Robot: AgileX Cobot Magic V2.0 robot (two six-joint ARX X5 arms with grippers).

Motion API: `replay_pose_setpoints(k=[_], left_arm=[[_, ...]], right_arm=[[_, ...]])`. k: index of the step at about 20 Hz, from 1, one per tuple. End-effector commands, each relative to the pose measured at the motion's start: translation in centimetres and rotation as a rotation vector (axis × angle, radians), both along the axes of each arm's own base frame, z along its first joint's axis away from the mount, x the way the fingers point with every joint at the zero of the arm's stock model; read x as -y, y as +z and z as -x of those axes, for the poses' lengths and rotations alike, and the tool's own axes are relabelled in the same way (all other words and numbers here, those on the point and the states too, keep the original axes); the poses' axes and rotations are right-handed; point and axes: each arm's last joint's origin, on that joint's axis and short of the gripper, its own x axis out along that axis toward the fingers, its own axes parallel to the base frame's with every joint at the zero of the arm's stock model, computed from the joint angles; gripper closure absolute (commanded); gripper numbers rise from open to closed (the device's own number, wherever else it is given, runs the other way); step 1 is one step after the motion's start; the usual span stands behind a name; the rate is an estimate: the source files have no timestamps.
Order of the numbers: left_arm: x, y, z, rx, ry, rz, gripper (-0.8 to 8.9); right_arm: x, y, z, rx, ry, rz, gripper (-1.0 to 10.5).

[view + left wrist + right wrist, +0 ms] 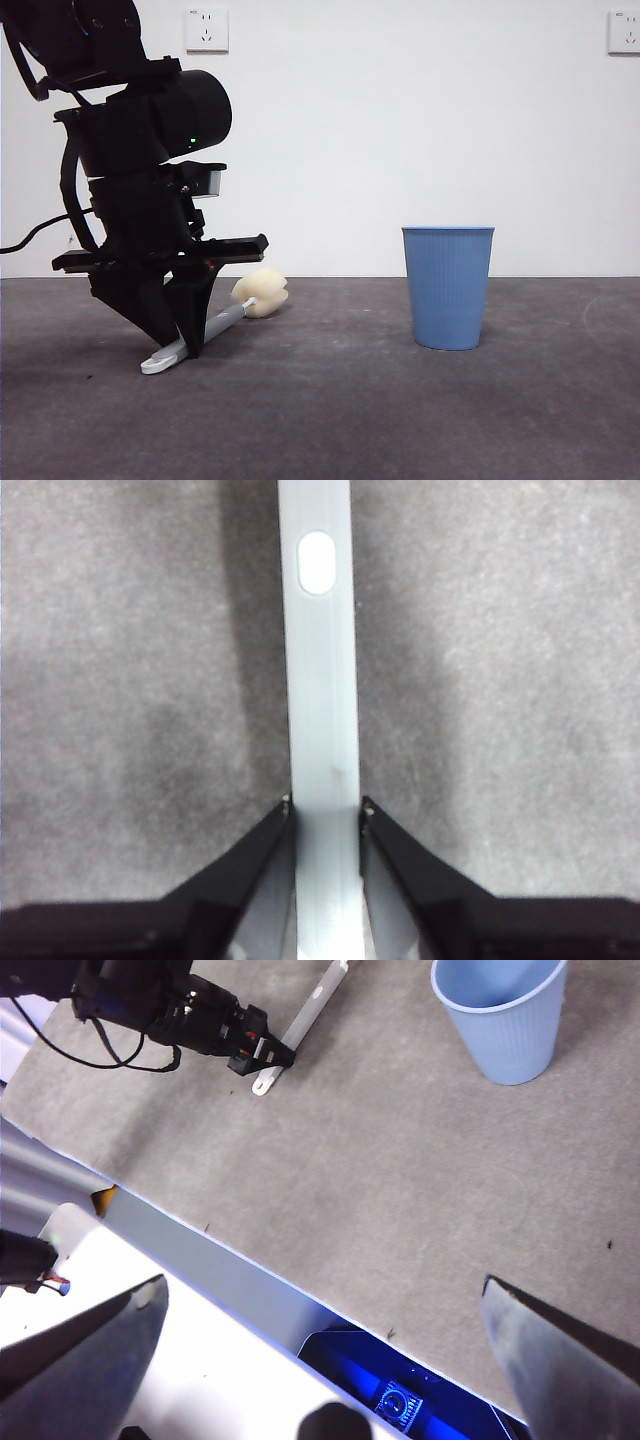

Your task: Pick up the cup brush,pick up the cup,insert the brush into the cup,clean the cup,put the cup brush back,put the cup back to the fixed position on the table

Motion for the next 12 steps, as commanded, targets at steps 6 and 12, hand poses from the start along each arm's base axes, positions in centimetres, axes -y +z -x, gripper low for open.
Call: replay_pose_setpoints(k=[6, 12], left_arm=[[-0.6, 3.6, 1.1, 0.072, -0.051, 0.018, 8.22], [-2.6, 9.7, 4.6, 0.180, -0.144, 0.015, 8.22]], right_arm=[[-0.1, 0.0, -0.8, -0.019, -0.014, -0.016, 3.8], [-0.8, 0.2, -3.4, 0.077, 0.024, -0.083, 3.8]])
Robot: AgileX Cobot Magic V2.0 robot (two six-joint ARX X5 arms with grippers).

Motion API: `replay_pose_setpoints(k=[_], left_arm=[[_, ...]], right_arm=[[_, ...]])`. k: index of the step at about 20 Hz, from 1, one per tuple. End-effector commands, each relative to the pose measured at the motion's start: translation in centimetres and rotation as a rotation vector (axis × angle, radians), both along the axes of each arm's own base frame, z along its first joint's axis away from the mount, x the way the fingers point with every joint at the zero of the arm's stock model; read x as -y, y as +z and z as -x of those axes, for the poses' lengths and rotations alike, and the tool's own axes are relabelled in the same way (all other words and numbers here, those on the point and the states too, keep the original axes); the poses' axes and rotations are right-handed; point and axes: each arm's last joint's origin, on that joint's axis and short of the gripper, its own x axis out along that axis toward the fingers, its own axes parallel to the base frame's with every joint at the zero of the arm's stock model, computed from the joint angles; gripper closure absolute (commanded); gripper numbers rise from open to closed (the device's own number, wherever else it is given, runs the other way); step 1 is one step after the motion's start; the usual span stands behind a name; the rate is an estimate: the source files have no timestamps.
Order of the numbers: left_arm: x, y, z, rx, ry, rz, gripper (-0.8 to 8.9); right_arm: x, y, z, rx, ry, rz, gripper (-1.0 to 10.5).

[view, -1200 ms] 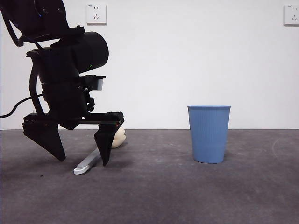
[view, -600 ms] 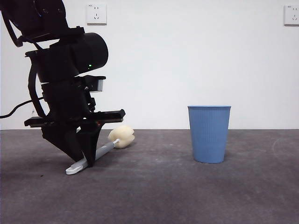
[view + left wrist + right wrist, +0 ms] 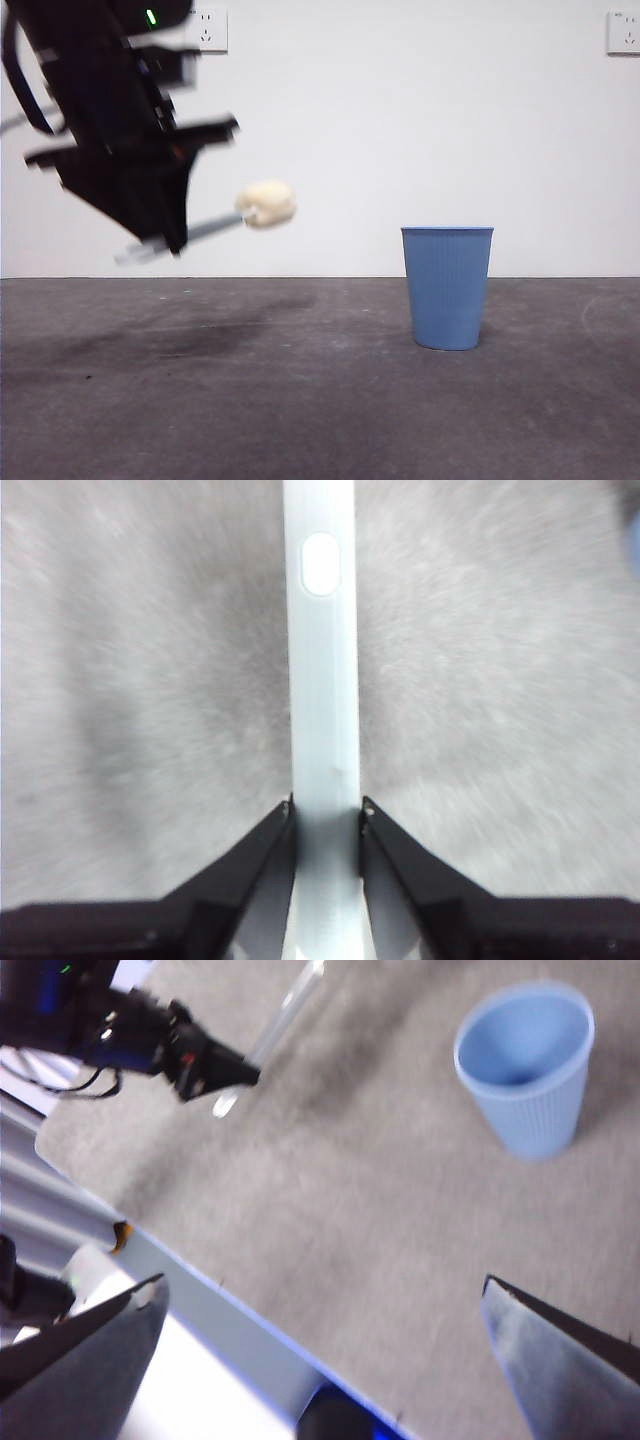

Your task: Pick up the cup brush,pick up the cup,insert the brush into the cup,clean the cup,put the cup brush back,put the cup back to the fixed position on the table

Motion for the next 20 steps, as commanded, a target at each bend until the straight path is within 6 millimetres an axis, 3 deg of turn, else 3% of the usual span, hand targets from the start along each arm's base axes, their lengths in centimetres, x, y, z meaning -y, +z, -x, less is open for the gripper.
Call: replay_pose_setpoints(k=[1, 4, 10, 15, 20], left_arm=[[-0.9, 2.3, 1.6, 0.056, -0.053, -0.006, 8.22], [-2.4, 5.2, 4.4, 0.108, -0.077, 0.004, 8.22], [-5.0, 8.3, 8.9, 0.168, -0.098, 0.018, 8.22], [-5.8, 8.7, 10.2, 0.157, -0.111, 0.002, 8.22], [-5.8, 8.6, 10.4, 0.133, -0.130, 0.011, 8.22]], right_arm=[[-0.4, -0.6, -1.1, -0.003, 0.003, -0.015, 3.8], [-1.1, -2.3, -2.7, -0.003, -0.024, -0.003, 3.8], [-3.5, -9.3, -3.8, 0.047, -0.136, 0.069, 3.8], [-5.5, -13.2, -3.7, 0.132, -0.194, 0.157, 3.8], [-6.9, -15.0, -5.2, 0.214, -0.226, 0.198, 3.8]])
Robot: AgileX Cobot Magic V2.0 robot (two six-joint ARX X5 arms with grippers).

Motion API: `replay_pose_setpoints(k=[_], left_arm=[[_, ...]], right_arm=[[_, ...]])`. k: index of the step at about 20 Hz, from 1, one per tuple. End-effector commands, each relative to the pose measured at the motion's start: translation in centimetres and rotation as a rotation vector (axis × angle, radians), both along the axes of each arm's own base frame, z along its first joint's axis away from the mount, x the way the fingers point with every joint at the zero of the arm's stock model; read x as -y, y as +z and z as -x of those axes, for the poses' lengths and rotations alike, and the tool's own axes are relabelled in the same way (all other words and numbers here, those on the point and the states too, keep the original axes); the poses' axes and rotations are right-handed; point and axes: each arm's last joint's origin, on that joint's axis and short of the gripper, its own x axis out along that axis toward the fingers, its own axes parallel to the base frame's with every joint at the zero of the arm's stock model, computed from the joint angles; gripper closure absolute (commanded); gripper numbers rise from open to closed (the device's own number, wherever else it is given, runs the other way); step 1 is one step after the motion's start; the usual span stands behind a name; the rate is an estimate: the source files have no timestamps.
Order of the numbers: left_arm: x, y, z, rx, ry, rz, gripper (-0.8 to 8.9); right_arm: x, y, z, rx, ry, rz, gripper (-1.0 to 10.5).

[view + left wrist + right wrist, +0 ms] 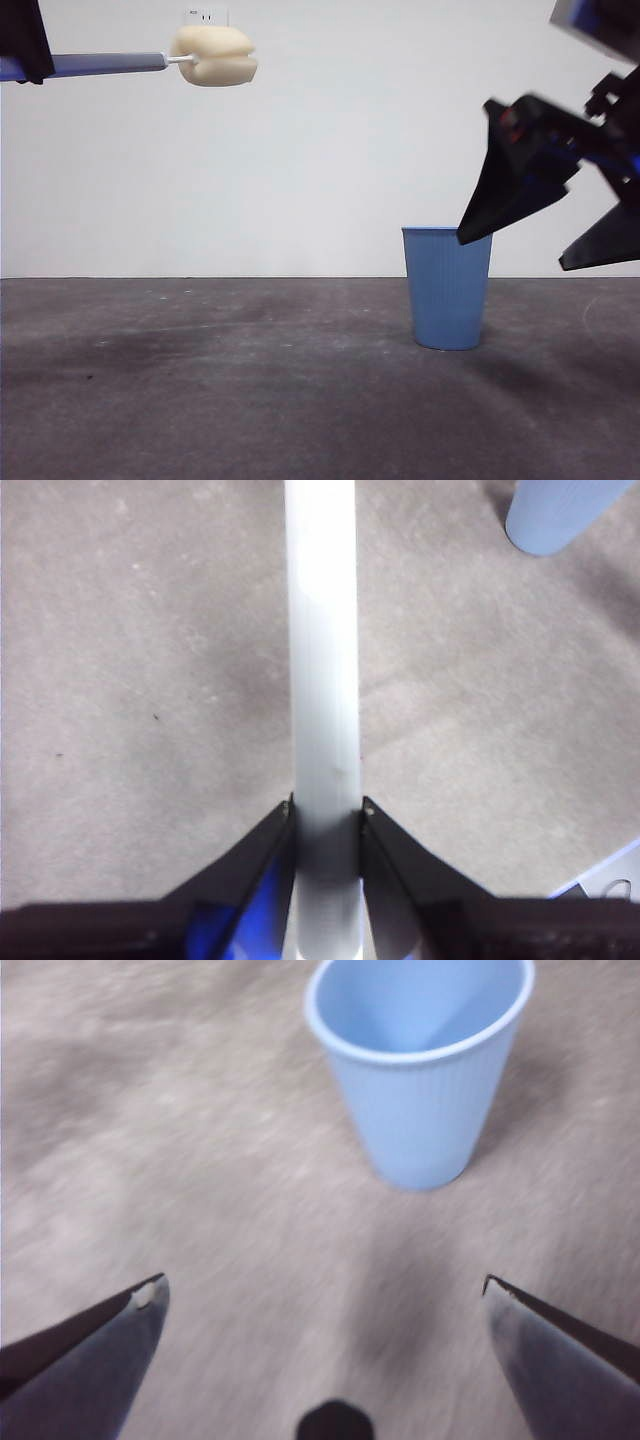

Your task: Pick up the cup brush,pick up the cup,insert the brush into the cup,clean the cup,put the cup brush back,put the cup back to the fixed position on the table

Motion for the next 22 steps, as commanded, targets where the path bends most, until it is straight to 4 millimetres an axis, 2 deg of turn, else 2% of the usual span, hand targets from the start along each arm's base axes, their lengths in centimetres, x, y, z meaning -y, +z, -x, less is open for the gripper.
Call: replay_pose_setpoints(k=[1, 8, 15, 22], left_arm=[[0.0, 0.1, 0.1, 0.002, -0.022, 0.002, 8.22], [0.0, 0.0, 0.3, -0.018, -0.022, -0.008, 8.22], [0.0, 0.0, 0.3, -0.017, -0.020, -0.006, 8.22], [0.0, 0.0, 0.3, -0.021, -0.010, 0.002, 8.22]], right_arm=[[-0.5, -0.8, -1.0, 0.040, 0.000, 0.012, 3.8], [-2.0, -3.4, -3.7, 0.115, 0.007, 0.025, 3.8], [-1.5, -5.0, -5.8, 0.176, -0.040, -0.001, 3.8], [-1.8, -6.8, -7.0, 0.223, -0.033, -0.034, 3.8]])
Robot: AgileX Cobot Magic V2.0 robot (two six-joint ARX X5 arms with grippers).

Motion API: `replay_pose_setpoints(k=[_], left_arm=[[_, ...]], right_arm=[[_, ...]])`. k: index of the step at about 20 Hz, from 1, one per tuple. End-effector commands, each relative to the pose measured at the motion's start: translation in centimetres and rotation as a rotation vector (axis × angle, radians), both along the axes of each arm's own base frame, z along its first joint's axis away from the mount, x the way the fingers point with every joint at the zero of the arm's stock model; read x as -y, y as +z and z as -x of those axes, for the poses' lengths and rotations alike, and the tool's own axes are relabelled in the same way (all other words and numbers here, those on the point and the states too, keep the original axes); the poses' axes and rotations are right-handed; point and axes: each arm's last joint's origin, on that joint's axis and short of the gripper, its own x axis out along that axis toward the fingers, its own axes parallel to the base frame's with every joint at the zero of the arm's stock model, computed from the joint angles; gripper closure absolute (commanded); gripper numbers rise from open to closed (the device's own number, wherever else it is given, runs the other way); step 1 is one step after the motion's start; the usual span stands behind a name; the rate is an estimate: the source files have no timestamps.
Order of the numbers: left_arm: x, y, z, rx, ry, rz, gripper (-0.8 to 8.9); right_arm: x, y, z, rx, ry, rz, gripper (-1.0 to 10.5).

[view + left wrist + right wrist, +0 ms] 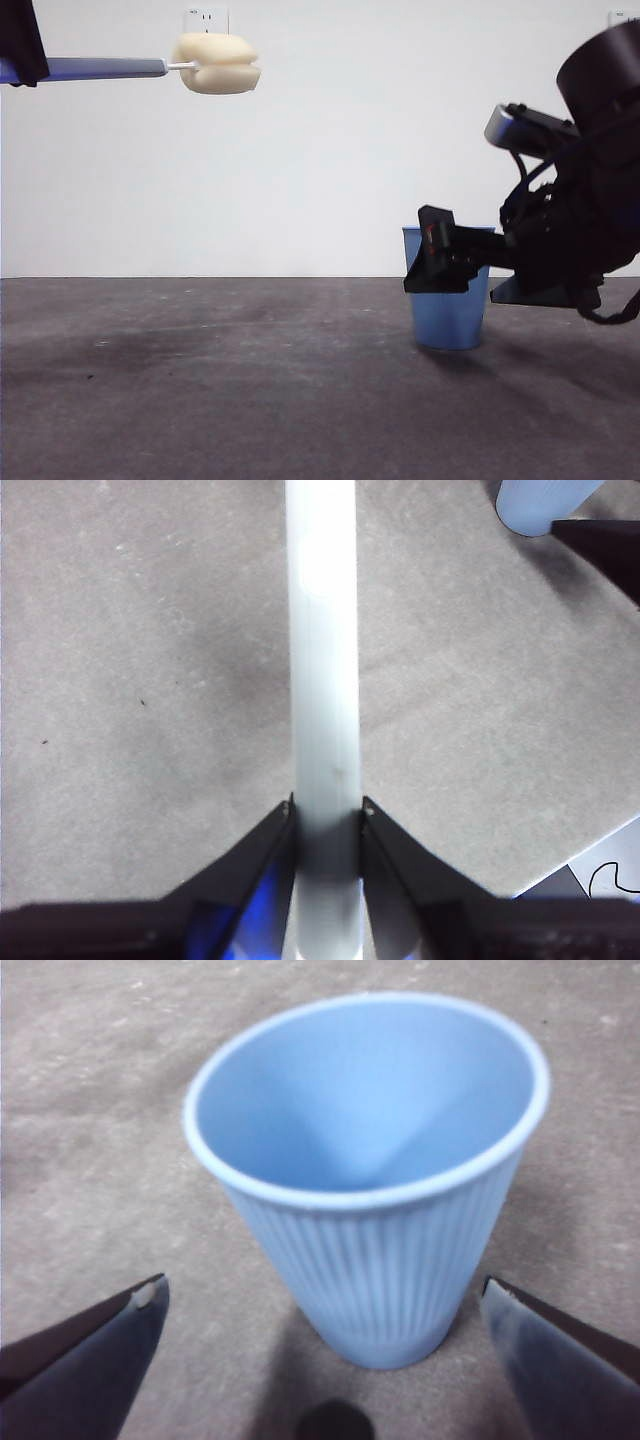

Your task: Pick up the cup brush,pick up the cup,insert the brush into the cup,clean the cup,put the cup brush back,put the cup back to the fixed position on the table

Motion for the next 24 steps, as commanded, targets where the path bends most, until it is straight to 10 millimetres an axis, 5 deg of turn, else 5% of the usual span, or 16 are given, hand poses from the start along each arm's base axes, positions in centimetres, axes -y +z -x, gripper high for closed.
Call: replay_pose_setpoints(k=[1, 9, 17, 24], left_arm=[[0.1, 0.1, 0.1, 0.004, -0.002, 0.008, 8.22], [0.8, 0.1, 0.5, 0.001, -0.030, 0.016, 8.22], [0.8, 0.1, 0.5, -0.001, -0.030, 0.017, 8.22], [0.7, -0.2, 0.6, -0.019, -0.090, -0.051, 8.22]], right_arm=[[0.1, -0.5, -0.3, 0.029, -0.008, -0.006, 3.8], [-0.5, -1.3, -2.4, 0.058, -0.012, -0.008, 3.9], [-0.7, -1.3, -2.8, 0.066, -0.006, 0.004, 9.2], [-0.6, 0.4, -2.1, 0.047, 0.011, 0.042, 9.6]])
